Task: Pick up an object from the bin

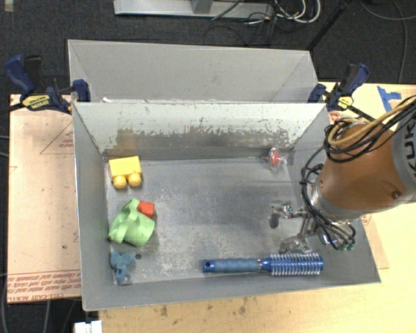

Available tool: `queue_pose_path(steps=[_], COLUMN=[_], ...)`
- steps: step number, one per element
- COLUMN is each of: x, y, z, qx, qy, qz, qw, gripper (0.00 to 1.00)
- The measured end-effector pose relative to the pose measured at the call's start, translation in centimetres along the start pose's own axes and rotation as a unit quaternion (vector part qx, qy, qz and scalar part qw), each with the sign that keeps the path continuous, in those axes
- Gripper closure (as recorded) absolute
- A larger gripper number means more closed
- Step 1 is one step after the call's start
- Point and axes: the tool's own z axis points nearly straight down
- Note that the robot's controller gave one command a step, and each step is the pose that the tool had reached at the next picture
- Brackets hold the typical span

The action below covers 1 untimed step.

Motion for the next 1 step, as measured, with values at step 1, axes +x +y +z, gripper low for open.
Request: queue_pose_path(steps=[1], x=[-0.09], y=[0.8], z=[4.55], qx=[0.002], qy=[-0.0036], qz=[-0.044], qw=[0.999], gripper=[0.0])
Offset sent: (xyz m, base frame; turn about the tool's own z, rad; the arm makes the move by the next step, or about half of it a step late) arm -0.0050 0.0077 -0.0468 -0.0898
